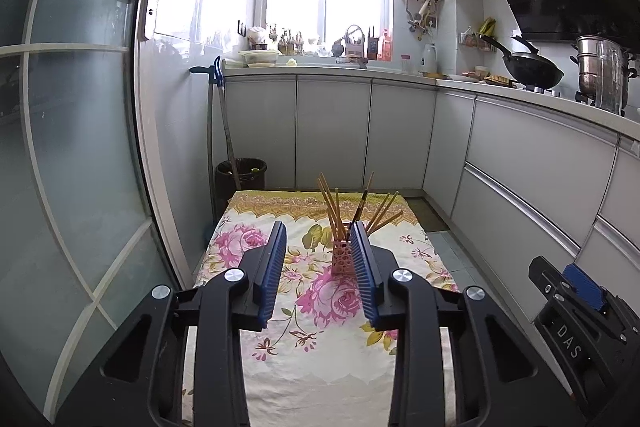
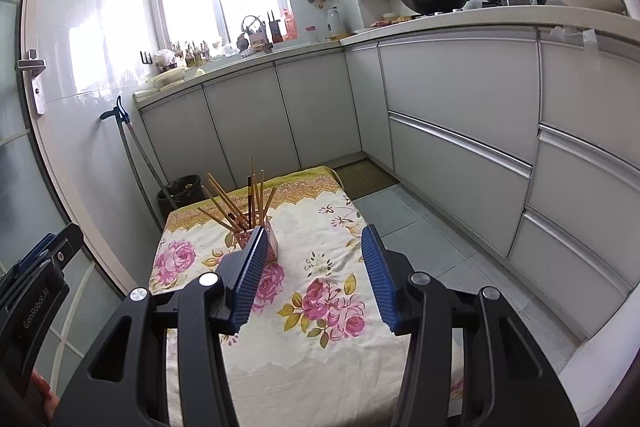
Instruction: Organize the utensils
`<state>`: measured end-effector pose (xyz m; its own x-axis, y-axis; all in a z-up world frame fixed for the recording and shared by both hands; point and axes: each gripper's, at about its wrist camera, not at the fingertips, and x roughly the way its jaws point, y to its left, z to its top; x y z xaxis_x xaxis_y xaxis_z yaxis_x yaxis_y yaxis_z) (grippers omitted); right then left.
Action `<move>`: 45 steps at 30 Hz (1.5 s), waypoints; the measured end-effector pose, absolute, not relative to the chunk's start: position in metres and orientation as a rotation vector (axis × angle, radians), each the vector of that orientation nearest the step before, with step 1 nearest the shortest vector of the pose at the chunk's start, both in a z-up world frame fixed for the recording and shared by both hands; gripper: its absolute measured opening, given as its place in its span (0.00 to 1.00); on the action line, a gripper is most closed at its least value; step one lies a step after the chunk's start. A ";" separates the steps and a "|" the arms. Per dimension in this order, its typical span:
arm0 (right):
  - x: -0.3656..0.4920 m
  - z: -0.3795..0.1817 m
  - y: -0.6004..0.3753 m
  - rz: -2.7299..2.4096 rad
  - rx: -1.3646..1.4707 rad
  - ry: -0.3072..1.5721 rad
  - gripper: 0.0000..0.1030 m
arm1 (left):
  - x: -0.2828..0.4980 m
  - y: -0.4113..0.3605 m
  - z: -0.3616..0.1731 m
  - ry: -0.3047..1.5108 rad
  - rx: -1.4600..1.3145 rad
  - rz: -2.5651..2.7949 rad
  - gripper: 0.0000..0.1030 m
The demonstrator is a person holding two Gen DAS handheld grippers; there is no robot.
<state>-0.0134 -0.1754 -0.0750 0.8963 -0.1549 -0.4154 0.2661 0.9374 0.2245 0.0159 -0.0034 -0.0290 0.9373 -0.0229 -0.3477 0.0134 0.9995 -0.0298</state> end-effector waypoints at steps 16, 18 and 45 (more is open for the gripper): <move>-0.013 -0.079 -0.165 -0.192 0.247 0.400 0.48 | 0.021 -0.003 -0.030 0.368 -0.017 -0.003 0.43; -0.012 -0.079 -0.164 -0.188 0.242 0.399 0.48 | 0.022 -0.002 -0.030 0.379 -0.018 0.003 0.55; -0.011 -0.076 -0.163 -0.144 0.222 0.383 0.48 | 0.026 0.002 -0.030 0.383 -0.018 0.003 0.71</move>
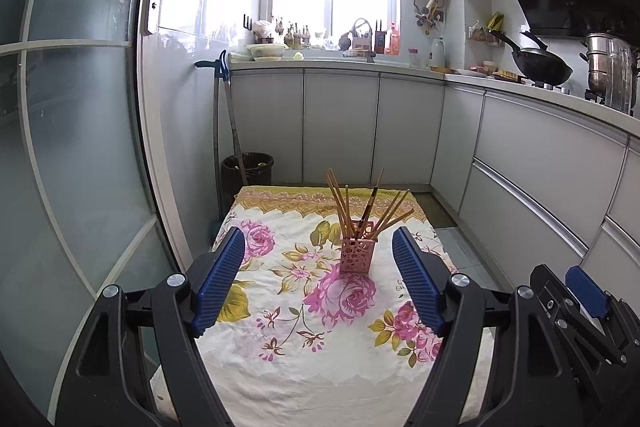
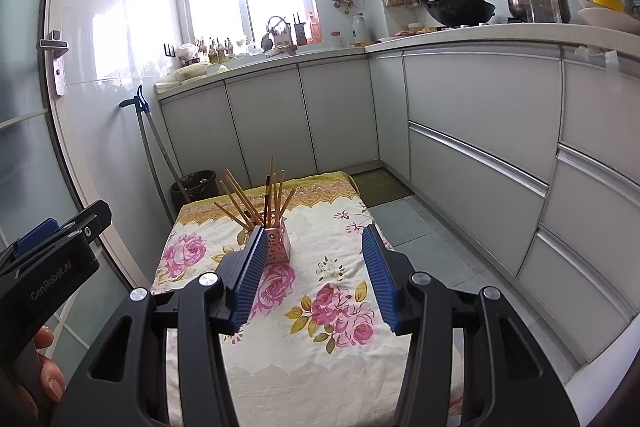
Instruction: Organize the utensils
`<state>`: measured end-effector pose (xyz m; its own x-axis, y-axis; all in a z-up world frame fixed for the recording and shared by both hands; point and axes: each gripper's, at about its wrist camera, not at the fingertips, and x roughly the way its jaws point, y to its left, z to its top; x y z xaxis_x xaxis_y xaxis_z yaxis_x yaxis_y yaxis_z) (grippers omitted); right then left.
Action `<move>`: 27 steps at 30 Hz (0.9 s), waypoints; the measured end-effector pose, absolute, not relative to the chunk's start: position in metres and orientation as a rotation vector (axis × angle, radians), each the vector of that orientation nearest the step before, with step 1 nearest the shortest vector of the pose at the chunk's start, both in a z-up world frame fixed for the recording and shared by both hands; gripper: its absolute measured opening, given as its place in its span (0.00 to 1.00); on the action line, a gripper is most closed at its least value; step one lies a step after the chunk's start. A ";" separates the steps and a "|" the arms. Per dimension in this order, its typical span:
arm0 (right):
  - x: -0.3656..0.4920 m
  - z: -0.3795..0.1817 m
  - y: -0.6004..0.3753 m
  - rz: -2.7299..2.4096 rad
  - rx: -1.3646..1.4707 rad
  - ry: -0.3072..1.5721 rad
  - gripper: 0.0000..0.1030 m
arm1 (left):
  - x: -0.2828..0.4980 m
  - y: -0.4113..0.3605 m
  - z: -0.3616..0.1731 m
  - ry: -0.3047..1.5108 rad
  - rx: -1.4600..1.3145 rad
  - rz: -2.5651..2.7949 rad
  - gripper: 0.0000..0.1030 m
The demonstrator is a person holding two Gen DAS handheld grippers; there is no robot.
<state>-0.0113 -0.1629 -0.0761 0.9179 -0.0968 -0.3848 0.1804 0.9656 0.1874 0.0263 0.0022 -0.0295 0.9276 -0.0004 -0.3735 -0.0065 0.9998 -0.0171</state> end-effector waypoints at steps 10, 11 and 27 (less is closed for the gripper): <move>-0.013 -0.074 -0.166 -0.136 0.229 0.379 0.48 | 0.025 0.000 -0.028 0.384 -0.014 -0.003 0.71; -0.013 -0.074 -0.166 -0.136 0.229 0.380 0.48 | 0.025 0.000 -0.028 0.384 -0.014 -0.003 0.71; -0.014 -0.074 -0.167 -0.125 0.215 0.379 0.48 | 0.024 0.001 -0.028 0.383 -0.010 -0.007 0.73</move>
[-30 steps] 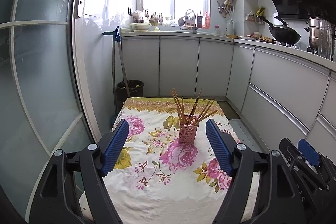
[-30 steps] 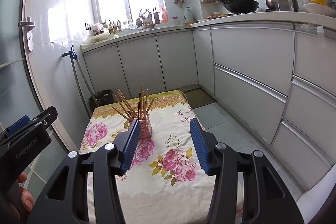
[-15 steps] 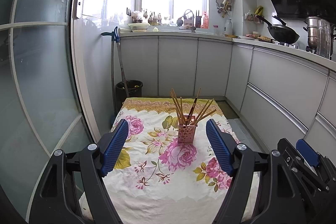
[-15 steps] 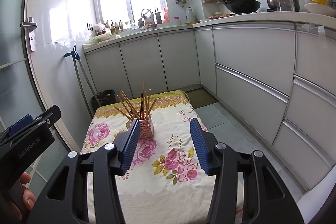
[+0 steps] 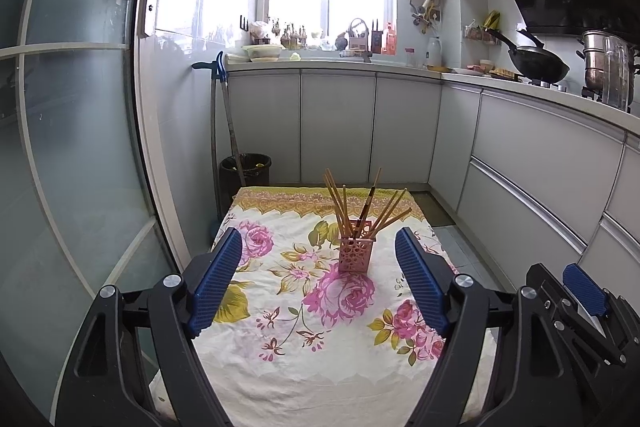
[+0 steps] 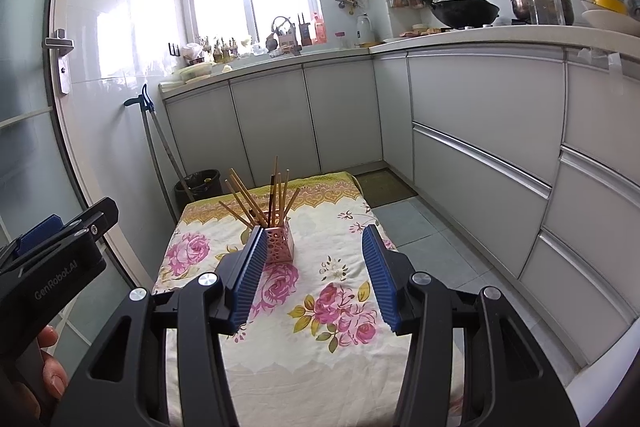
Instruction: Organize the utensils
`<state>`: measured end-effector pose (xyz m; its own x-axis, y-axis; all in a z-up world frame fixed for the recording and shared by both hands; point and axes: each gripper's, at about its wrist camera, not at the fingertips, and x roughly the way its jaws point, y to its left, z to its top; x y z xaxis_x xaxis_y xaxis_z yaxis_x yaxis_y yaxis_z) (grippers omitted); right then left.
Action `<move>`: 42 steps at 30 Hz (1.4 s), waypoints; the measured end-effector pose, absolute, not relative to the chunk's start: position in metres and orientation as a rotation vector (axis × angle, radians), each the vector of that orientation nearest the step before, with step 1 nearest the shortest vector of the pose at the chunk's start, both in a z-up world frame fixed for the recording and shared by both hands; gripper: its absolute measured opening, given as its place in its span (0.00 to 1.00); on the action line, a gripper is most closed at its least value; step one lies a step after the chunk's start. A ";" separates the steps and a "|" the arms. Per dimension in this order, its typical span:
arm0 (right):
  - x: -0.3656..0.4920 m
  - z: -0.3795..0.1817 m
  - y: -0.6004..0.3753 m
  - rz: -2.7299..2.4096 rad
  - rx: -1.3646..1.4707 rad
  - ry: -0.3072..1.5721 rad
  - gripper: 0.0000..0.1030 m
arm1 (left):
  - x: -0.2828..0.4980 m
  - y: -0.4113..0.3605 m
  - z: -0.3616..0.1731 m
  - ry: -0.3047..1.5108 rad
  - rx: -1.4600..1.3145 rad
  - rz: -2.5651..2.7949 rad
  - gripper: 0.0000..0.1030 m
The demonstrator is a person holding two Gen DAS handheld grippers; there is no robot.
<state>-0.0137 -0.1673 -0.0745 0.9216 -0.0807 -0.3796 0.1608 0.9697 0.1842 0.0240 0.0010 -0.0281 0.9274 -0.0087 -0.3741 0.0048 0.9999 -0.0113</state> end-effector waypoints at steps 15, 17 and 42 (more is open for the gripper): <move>-0.012 -0.076 -0.169 -0.117 0.211 0.385 0.49 | 0.019 0.001 -0.023 0.357 0.003 0.014 0.93; -0.011 -0.076 -0.169 -0.117 0.212 0.385 0.49 | 0.019 0.001 -0.024 0.360 0.001 0.013 0.93; -0.013 -0.079 -0.169 -0.115 0.221 0.394 0.55 | 0.031 0.003 -0.036 0.460 0.010 0.022 0.93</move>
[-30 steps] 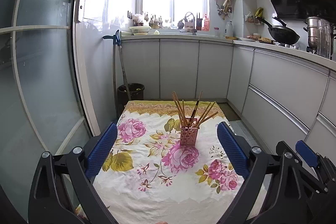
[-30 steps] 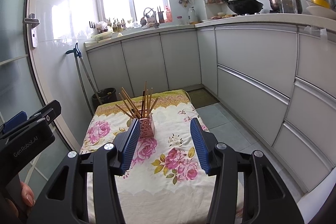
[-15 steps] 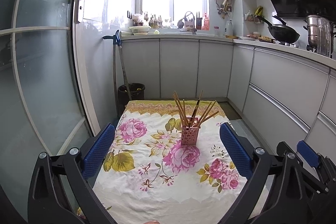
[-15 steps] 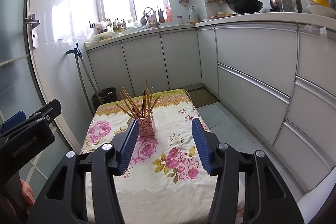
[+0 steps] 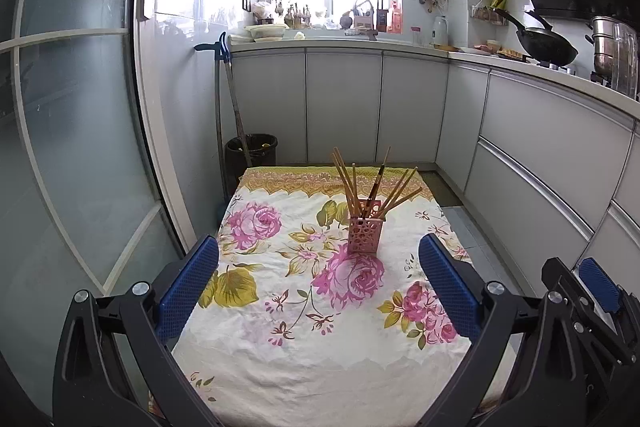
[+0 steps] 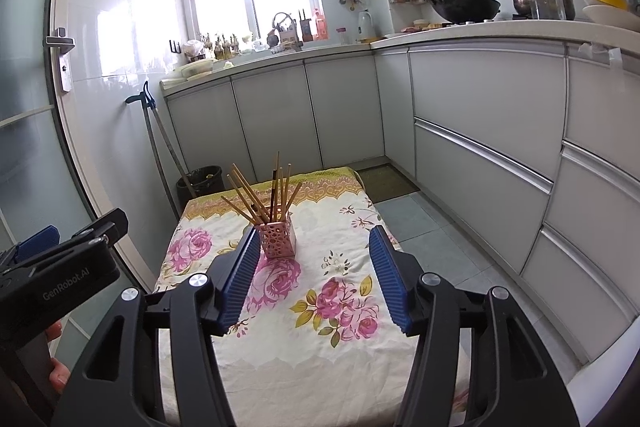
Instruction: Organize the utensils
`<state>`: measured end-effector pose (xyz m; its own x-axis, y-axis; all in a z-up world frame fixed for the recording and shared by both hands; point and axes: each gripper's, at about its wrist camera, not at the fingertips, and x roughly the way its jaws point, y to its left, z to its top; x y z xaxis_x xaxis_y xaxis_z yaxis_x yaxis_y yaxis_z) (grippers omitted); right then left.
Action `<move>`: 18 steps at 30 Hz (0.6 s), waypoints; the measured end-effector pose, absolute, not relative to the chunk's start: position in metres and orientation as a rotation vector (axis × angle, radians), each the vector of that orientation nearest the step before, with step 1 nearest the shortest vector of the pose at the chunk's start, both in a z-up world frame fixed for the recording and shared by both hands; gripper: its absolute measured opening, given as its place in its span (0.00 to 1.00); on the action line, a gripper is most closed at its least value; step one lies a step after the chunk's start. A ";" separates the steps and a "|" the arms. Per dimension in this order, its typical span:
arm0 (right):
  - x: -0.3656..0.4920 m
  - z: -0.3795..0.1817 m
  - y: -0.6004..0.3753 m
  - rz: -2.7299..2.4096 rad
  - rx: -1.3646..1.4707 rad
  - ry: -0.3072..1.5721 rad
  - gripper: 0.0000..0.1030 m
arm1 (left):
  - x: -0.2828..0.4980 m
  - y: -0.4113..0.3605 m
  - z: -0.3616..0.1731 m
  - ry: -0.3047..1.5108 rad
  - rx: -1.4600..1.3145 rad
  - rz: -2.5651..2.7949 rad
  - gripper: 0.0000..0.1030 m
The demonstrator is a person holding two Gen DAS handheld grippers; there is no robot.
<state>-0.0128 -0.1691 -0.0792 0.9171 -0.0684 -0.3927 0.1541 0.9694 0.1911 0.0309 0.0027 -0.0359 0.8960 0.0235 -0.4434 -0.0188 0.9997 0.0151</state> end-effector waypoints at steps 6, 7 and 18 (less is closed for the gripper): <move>-0.013 -0.081 -0.171 -0.115 0.236 0.406 0.56 | 0.025 0.007 -0.030 0.394 0.010 0.054 0.93; -0.013 -0.081 -0.172 -0.117 0.238 0.407 0.56 | 0.023 0.008 -0.028 0.383 0.007 0.052 0.93; -0.015 -0.081 -0.175 -0.120 0.249 0.397 0.57 | 0.038 0.006 -0.035 0.498 -0.055 -0.093 0.93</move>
